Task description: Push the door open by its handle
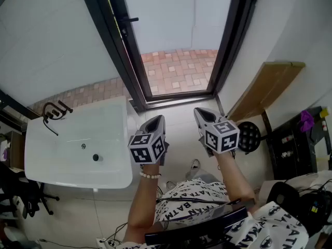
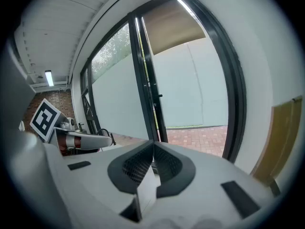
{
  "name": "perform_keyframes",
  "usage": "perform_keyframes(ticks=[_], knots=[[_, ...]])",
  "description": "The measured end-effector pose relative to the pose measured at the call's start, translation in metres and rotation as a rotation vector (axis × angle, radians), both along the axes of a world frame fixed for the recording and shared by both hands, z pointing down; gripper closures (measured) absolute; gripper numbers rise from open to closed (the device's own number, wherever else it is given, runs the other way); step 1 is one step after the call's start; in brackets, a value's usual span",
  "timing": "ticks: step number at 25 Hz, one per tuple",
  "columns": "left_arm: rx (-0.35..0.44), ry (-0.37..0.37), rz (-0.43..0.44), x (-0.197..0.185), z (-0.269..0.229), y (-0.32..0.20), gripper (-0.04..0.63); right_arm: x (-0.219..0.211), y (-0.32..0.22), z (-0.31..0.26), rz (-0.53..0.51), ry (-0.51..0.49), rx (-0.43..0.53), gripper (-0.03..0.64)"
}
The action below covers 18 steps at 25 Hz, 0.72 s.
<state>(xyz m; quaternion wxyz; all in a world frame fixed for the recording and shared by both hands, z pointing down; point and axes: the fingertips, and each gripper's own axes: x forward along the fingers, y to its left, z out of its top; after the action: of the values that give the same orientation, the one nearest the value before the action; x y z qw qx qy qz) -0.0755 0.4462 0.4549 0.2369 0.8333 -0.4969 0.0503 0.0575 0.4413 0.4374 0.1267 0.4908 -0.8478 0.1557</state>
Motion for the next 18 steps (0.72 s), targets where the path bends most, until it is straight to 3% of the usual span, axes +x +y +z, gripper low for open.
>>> perform_keyframes(ticks=[11,12,14,18], knots=[[-0.01,-0.012,-0.003,0.013,0.006,-0.012,0.595,0.016,-0.02,0.003,0.003,-0.041,0.026,0.581],[-0.012,-0.016,-0.005,0.015,0.007,-0.015,0.595,0.018,-0.024,0.005,-0.009,-0.047,0.022,0.566],[-0.016,-0.02,-0.013,0.017,0.008,-0.021,0.595,0.018,-0.034,0.006,-0.048,-0.058,0.008,0.409],[-0.024,-0.025,-0.037,0.022,0.009,-0.04,0.595,0.026,-0.061,0.005,-0.098,-0.048,-0.003,0.368]])
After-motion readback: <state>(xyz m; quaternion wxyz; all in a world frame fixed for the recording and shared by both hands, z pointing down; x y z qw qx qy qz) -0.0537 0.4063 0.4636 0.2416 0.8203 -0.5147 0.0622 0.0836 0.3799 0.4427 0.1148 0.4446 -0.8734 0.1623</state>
